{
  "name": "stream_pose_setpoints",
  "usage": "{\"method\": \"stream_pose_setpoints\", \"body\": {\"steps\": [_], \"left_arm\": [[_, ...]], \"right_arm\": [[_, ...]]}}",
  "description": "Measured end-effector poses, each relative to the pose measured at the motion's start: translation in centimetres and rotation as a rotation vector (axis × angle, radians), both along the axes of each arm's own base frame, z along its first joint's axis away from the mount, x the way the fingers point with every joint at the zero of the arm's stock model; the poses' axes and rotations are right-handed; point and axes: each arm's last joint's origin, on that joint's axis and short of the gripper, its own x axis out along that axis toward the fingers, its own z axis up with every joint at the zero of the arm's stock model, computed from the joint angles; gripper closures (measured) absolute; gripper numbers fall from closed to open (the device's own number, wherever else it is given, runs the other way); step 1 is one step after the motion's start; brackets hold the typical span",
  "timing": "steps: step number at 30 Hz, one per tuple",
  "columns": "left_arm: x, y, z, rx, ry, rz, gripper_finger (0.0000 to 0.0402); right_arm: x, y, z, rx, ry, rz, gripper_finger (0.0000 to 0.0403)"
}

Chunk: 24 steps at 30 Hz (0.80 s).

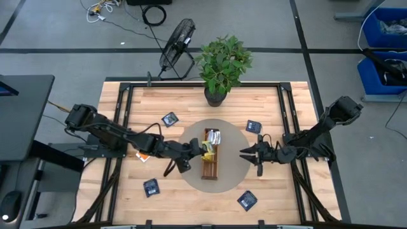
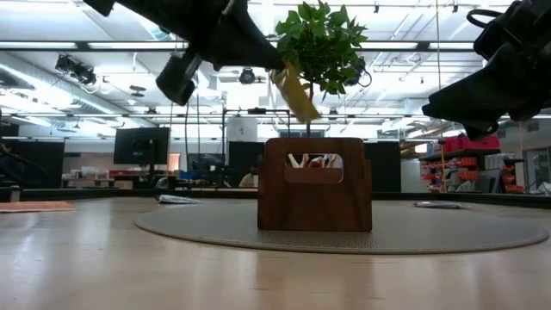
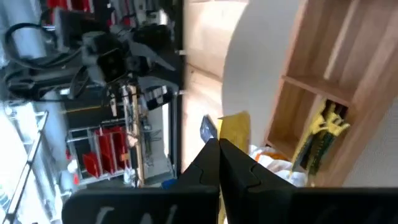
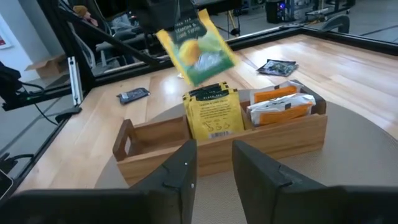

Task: Pick & Place Tea
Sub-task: Put the yellow tea bag into the middle compartment of the middle section wooden organizer

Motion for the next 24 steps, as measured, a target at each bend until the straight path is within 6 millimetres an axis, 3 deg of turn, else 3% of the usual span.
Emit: {"method": "stream_pose_setpoints", "body": {"steps": [8, 24], "left_arm": [[0.3, 0.6, -0.5, 0.125, 0.041, -0.076, 0.0401], [1.5, 0.9, -3.7, 0.127, 0.157, -0.178, 0.0400]], "right_arm": [[0.0, -0.1, 0.0, 0.012, 0.001, -0.019, 0.0292], [0.0, -0.1, 0.0, 0.018, -0.002, -0.032, 0.0292]]}}
